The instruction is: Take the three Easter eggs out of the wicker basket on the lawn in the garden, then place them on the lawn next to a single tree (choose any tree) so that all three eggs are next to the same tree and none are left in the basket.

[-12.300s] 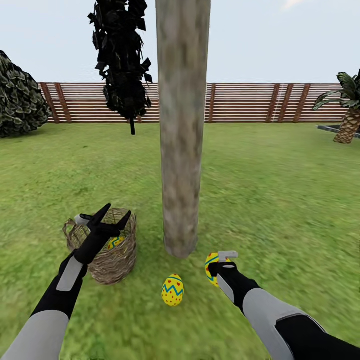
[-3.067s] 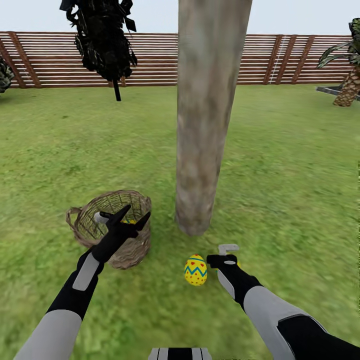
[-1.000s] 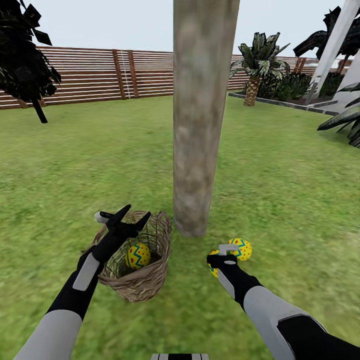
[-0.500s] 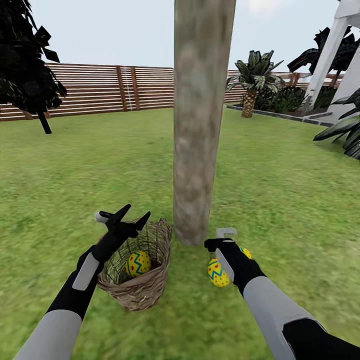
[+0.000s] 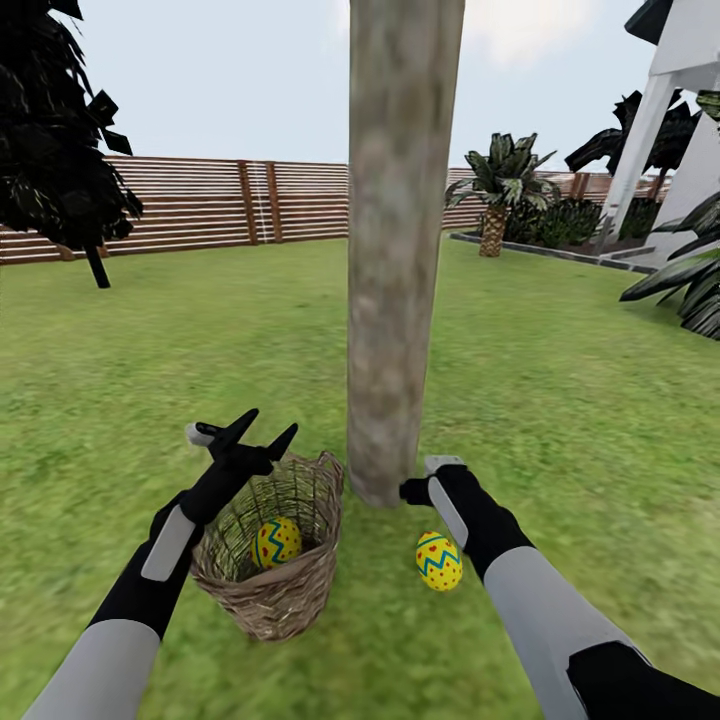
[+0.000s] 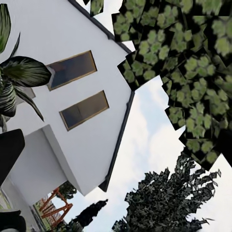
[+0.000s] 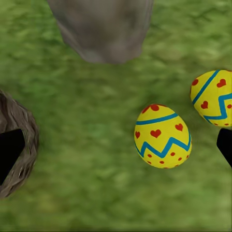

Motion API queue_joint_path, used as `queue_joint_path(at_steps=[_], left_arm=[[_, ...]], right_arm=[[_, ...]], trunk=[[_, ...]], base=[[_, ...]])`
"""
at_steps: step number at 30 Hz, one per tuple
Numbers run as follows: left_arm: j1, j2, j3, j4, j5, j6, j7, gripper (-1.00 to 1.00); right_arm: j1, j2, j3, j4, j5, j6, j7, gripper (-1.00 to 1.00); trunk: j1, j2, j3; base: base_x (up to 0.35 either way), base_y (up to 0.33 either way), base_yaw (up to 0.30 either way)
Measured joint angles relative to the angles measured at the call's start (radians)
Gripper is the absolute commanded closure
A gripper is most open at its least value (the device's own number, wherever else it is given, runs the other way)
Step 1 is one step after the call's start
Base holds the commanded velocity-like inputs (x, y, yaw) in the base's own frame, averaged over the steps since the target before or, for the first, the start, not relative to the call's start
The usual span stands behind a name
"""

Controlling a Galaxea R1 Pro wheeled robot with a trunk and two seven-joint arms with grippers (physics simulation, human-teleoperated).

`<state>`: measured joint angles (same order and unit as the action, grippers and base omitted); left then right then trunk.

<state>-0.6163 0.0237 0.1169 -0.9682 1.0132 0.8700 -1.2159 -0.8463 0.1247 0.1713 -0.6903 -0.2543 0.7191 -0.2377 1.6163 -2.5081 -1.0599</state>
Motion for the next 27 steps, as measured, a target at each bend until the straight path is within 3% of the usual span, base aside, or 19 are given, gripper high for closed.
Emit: queue_joint_path(at_steps=[10, 15, 27], left_arm=[[0.0, 0.001, 0.0, 0.008, 0.003, -0.002, -0.002, -1.0], [0.0, 0.0, -0.001, 0.011, 0.043, -0.002, -0.002, -1.0], [0.0, 0.0, -0.001, 0.011, 0.046, -0.002, -0.002, -1.0]], right_arm=[[0.0, -0.003, 0.0, -0.001, -0.035, 0.001, 0.0, -1.0], [0.0, -0.003, 0.0, 0.0, -0.036, 0.001, 0.001, -1.0], [0.005, 0.0, 0.0, 0.002, -0.036, -0.001, 0.002, -1.0]], trunk=[[0.0, 0.0, 0.004], [0.0, 0.0, 0.005], [0.0, 0.0, 0.011]], base=[[0.0, 0.036, -0.049], [0.0, 0.28, -0.26], [0.0, 0.324, -0.274]])
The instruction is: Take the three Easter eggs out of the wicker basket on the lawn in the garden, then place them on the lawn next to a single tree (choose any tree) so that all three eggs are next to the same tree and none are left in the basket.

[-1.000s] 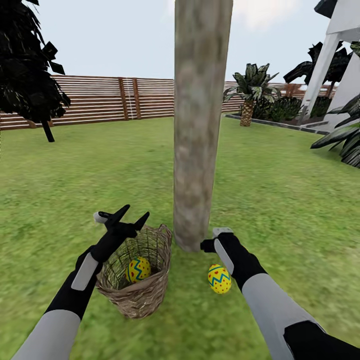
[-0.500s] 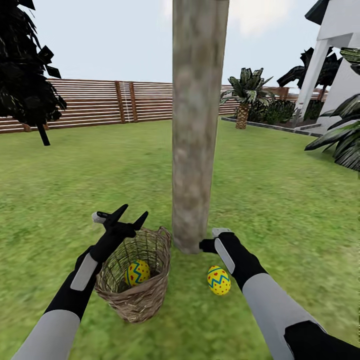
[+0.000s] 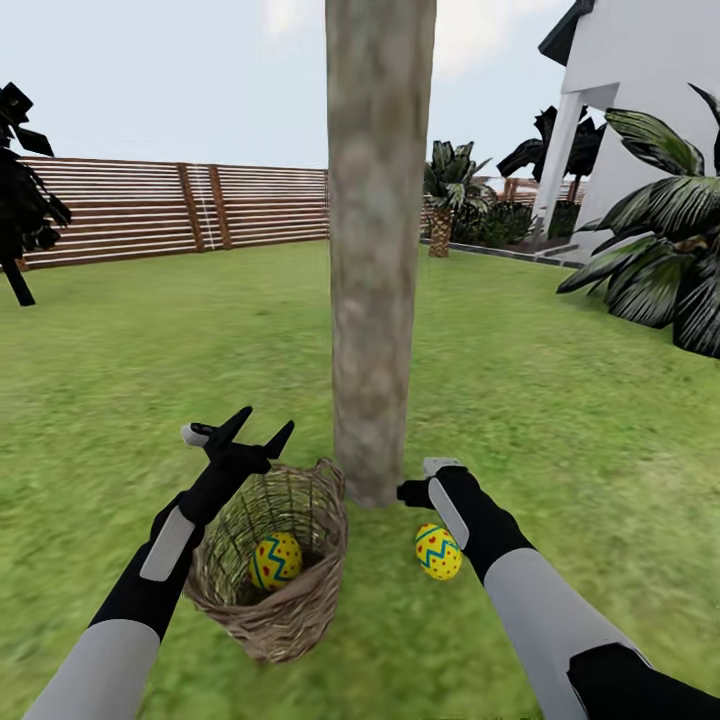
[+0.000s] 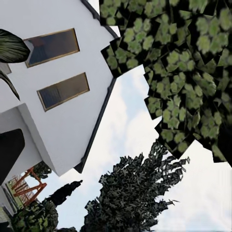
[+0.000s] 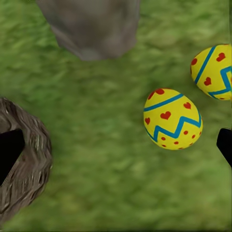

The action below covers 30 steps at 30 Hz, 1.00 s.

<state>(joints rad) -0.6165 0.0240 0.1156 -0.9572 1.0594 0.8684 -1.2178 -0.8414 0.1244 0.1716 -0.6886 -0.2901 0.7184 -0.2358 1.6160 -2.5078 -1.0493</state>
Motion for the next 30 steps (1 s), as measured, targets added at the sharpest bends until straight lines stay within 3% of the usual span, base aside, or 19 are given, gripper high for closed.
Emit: queue_joint_path(at_steps=[11, 17, 22, 23, 24, 26, 28, 29, 30], left_arm=[[0.0, 0.0, 0.0, 0.0, 0.0, 0.0, 0.0, -1.0], [0.001, 0.001, 0.001, 0.0, 0.002, -0.001, 0.001, -1.0], [0.002, 0.007, 0.004, 0.0, 0.004, -0.001, 0.0, -1.0], [0.003, 0.008, 0.004, 0.0, 0.004, -0.002, 0.0, -1.0], [0.003, 0.007, 0.004, 0.0, 0.004, -0.002, 0.0, -1.0], [0.003, 0.007, 0.004, 0.0, 0.004, -0.003, 0.0, -1.0], [0.003, 0.007, 0.004, 0.0, 0.004, -0.003, 0.0, -1.0], [0.003, 0.007, 0.004, 0.0, 0.004, -0.003, 0.0, -1.0], [0.002, 0.008, 0.005, 0.0, 0.004, -0.003, 0.0, -1.0]], right_arm=[[0.003, 0.002, 0.001, 0.001, 0.001, 0.0, 0.0, -1.0], [0.003, 0.003, 0.005, -0.011, 0.003, 0.001, -0.001, -1.0], [0.003, 0.009, 0.009, -0.106, 0.0, 0.007, -0.009, -1.0], [0.003, 0.011, 0.01, -0.127, 0.0, 0.033, -0.009, -1.0], [-0.001, 0.026, 0.01, -0.17, -0.002, 0.175, -0.006, -1.0], [-0.002, 0.035, 0.011, -0.219, 0.0, 0.247, -0.004, -1.0], [0.0, 0.043, 0.038, -0.26, -0.006, 0.276, -0.002, -1.0], [0.0, 0.045, 0.08, -0.266, -0.024, 0.279, -0.001, -1.0], [0.0, 0.045, 0.147, -0.276, -0.055, 0.281, -0.001, -1.0]], trunk=[[0.0, 0.0, 0.005], [0.0, 0.0, 0.005], [0.0, 0.0, 0.005], [0.0, 0.0, 0.005], [0.0, 0.0, 0.005], [0.0, 0.0, 0.005], [0.0, 0.0, 0.005], [0.0, 0.0, 0.005], [0.0, 0.0, 0.005]], base=[[0.0, 0.328, -0.273], [0.0, 0.054, -0.065], [0.0, 0.002, -0.002], [0.0, 0.0, 0.0], [0.0, 0.0, 0.0], [0.0, 0.0, 0.0], [0.0, 0.0, 0.0], [0.0, 0.0, 0.0], [0.0, 0.0, 0.0]])
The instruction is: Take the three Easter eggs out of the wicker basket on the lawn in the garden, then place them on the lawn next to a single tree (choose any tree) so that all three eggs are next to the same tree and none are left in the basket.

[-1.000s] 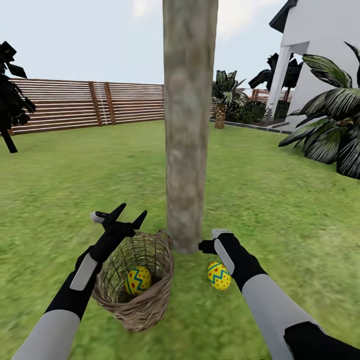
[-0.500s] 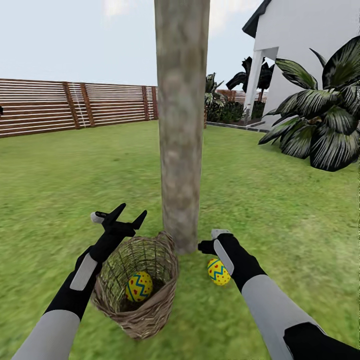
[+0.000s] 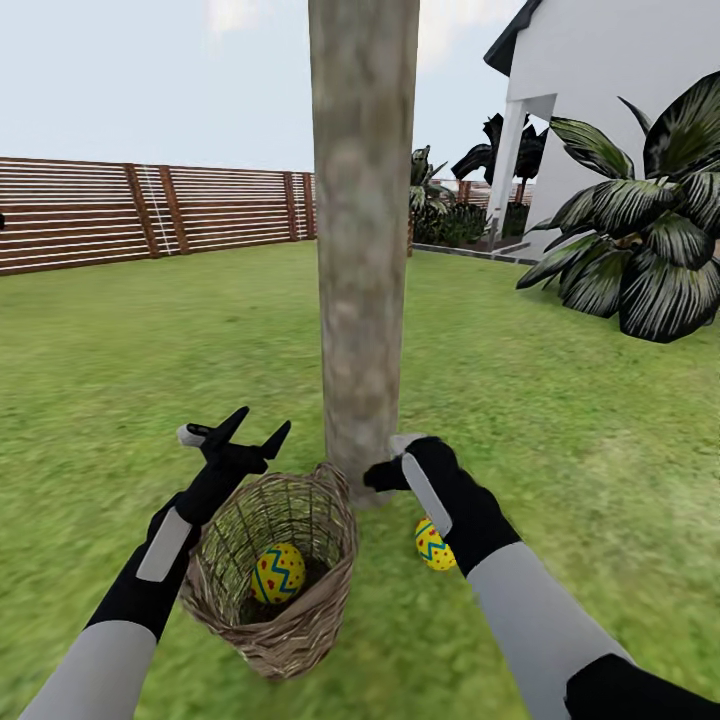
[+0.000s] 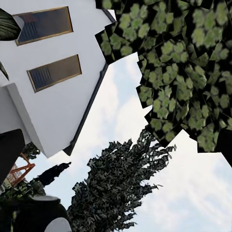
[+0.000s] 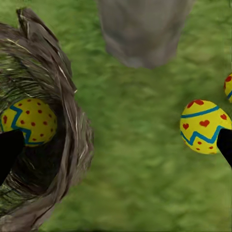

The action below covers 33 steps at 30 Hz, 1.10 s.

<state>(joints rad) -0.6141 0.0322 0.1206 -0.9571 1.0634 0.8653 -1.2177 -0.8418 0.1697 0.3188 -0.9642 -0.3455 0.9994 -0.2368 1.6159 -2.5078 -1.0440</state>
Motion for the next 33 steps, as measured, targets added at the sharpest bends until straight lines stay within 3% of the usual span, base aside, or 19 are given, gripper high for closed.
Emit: queue_joint_path(at_steps=[4, 6, 7, 10, 14, 21, 27, 33], left_arm=[[0.0, 0.026, 0.001, -0.001, 0.009, 0.001, -0.001, -1.0], [0.001, 0.04, 0.002, -0.001, 0.051, 0.0, -0.001, -1.0], [0.004, 0.054, 0.003, 0.0, 0.088, -0.001, -0.001, -1.0], [0.02, 0.078, 0.004, 0.0, 0.152, -0.002, -0.002, -1.0], [0.039, 0.115, 0.018, -0.002, 0.187, -0.001, -0.003, -1.0], [0.045, 0.119, 0.03, -0.002, 0.198, -0.002, -0.003, -1.0], [0.045, 0.119, 0.03, -0.002, 0.199, -0.002, -0.003, -1.0], [0.045, 0.118, 0.03, 0.0, 0.198, 0.0, -0.003, -1.0]], right_arm=[[0.002, -0.003, 0.169, -0.037, -0.061, 0.001, -0.002, -1.0], [0.005, -0.002, 0.193, -0.038, -0.067, 0.0, -0.003, -1.0], [0.006, -0.002, 0.198, -0.038, -0.069, -0.001, -0.004, -1.0], [0.006, -0.001, 0.203, -0.038, -0.07, -0.003, -0.003, -1.0], [0.007, 0.0, 0.204, -0.034, -0.073, -0.007, -0.003, -1.0], [0.007, 0.004, 0.205, 0.028, -0.073, -0.022, -0.004, -1.0], [0.007, 0.005, 0.206, 0.08, -0.074, -0.101, -0.007, -1.0], [0.007, 0.005, 0.206, 0.09, -0.073, -0.122, -0.007, -1.0]], trunk=[[0.0, 0.0, 0.0], [0.0, 0.0, 0.0], [0.0, 0.0, 0.0], [0.0, 0.0, 0.0], [0.0, 0.0, 0.0], [0.0, 0.0, -0.002], [0.0, 0.0, -0.005], [0.0, 0.0, -0.01]], base=[[0.0, 0.0, 0.061], [0.0, 0.0, 0.242], [0.0, 0.0, 0.272], [0.0, 0.0, 0.286], [0.0, 0.0, 0.293], [0.0, 0.0, 0.292], [0.0, 0.0, 0.273], [0.0, 0.0, 0.265]])
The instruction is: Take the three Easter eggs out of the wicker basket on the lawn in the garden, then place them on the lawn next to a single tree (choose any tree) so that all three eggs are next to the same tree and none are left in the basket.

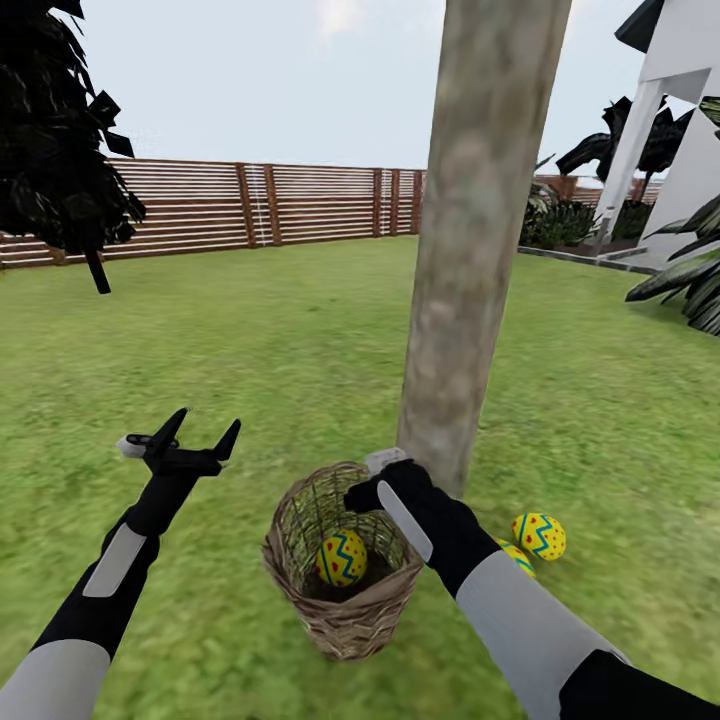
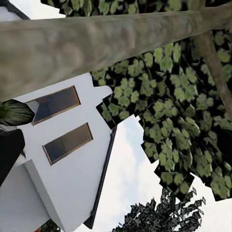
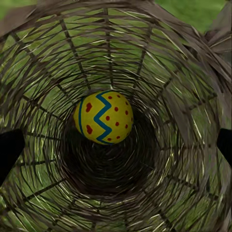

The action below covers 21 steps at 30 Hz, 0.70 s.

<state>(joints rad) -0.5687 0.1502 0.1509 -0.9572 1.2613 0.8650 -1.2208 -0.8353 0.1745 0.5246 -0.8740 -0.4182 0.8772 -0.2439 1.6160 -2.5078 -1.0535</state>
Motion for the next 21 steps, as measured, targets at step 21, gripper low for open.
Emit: queue_joint_path(at_steps=[21], left_arm=[[0.0, 0.0, 0.0, 0.001, 0.0, 0.002, 0.0, -1.0]], right_arm=[[-0.013, 0.0, -0.001, 0.199, 0.001, -0.105, -0.004, -1.0]], trunk=[[0.0, 0.0, -0.005]], base=[[0.0, 0.011, 0.073]])
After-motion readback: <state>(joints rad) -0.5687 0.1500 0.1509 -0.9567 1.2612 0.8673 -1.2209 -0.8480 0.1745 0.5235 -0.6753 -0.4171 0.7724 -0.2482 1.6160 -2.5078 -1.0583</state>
